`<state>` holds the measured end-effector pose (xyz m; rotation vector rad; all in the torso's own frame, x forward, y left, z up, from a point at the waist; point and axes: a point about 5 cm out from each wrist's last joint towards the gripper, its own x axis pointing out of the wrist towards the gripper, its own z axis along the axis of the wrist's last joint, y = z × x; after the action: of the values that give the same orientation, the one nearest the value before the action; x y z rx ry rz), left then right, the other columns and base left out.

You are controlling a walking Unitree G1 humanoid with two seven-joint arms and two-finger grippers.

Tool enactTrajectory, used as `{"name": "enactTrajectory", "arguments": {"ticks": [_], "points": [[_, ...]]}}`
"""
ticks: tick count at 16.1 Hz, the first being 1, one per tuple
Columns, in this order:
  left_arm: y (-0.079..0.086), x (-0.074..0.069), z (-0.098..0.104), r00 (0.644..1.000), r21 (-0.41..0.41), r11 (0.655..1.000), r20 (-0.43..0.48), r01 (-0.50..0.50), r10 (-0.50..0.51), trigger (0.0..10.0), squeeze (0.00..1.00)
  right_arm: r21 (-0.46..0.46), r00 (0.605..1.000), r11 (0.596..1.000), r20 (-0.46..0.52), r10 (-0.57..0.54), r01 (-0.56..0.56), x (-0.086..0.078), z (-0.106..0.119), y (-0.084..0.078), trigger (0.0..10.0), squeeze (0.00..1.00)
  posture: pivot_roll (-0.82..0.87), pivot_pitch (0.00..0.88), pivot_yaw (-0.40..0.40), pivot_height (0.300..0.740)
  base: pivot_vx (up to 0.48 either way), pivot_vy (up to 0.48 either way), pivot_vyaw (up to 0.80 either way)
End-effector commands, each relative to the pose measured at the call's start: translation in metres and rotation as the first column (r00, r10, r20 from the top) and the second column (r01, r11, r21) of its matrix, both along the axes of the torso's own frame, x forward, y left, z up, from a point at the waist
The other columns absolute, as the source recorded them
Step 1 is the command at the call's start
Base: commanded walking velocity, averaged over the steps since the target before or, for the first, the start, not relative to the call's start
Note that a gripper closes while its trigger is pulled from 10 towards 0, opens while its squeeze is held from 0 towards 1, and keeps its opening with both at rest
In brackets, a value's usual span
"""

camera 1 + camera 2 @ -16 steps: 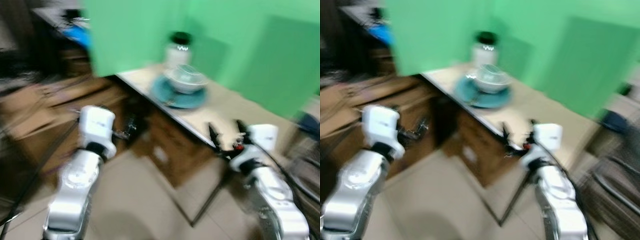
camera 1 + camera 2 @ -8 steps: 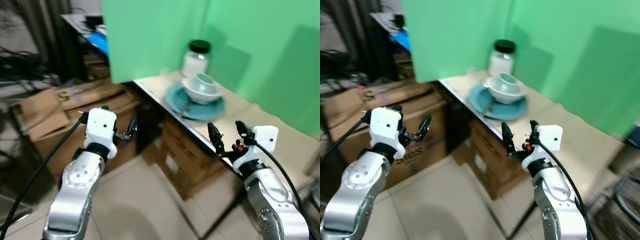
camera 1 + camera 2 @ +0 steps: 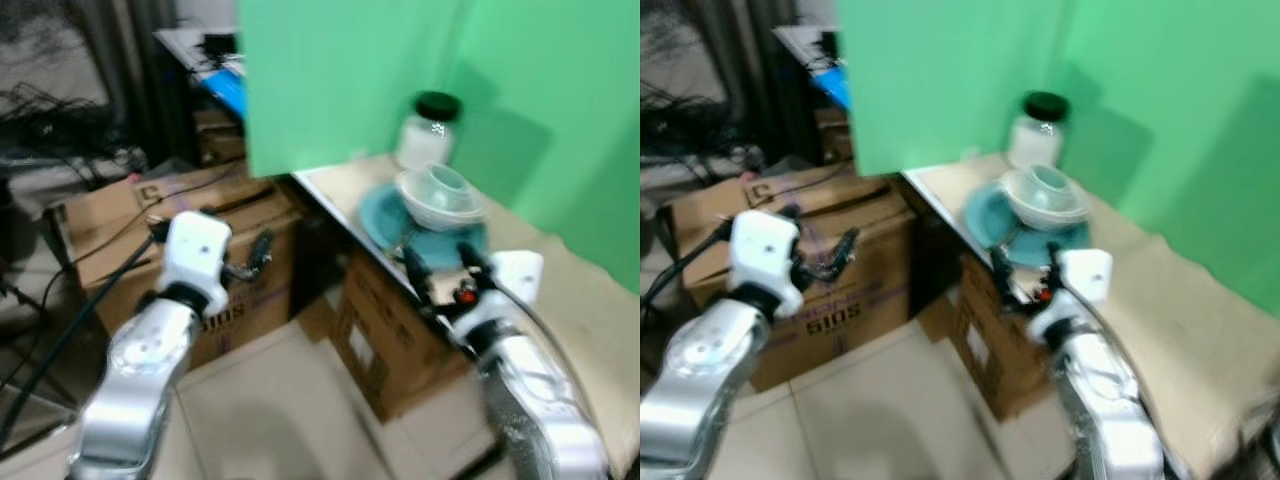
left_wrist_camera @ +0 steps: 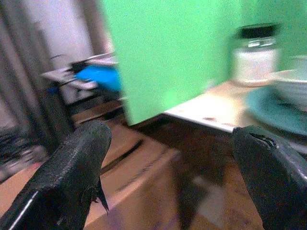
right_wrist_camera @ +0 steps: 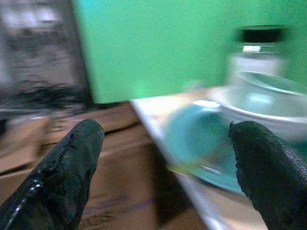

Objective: Setting the table

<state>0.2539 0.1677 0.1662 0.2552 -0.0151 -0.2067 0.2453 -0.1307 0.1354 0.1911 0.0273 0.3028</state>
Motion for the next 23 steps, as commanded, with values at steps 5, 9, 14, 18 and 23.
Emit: {"name": "enactTrajectory", "arguments": {"ticks": [5,9,14,18,23], "points": [[-0.009,-0.003,0.001,0.998,0.010,0.998,-0.011,0.058,-0.058,10.0,1.00,0.029,0.999,0.999,-0.039,-0.029,0.030,0.001,-0.002,-0.007,10.0,0.00,0.13,0.000,-0.075,0.740,0.349,0.000,0.00],[-0.018,-0.002,0.001,0.991,0.007,0.991,-0.019,0.131,-0.131,10.0,1.00,0.065,0.996,0.996,-0.065,-0.058,0.062,0.005,0.000,-0.008,10.0,0.00,0.13,0.000,-0.069,0.740,0.345,0.000,0.00],[-0.024,-0.002,0.001,0.985,0.017,0.985,-0.027,0.172,-0.171,10.0,1.00,0.022,0.997,1.000,-0.077,-0.019,0.021,0.008,0.004,-0.006,10.0,0.00,0.12,0.000,-0.071,0.740,0.347,0.000,-0.47],[-0.024,-0.005,0.002,0.979,0.032,0.979,-0.035,0.202,-0.201,10.0,1.00,0.048,0.994,0.998,-0.106,-0.039,0.045,0.016,0.014,-0.010,10.0,0.00,0.13,0.000,-0.078,0.740,0.347,0.000,-0.14],[-0.029,-0.009,0.005,0.948,0.051,0.947,-0.053,0.318,-0.315,10.0,1.00,0.034,0.977,0.999,-0.214,-0.011,0.019,0.024,0.028,-0.007,10.0,0.00,0.13,0.000,-0.074,0.740,0.179,0.000,0.00]]}}
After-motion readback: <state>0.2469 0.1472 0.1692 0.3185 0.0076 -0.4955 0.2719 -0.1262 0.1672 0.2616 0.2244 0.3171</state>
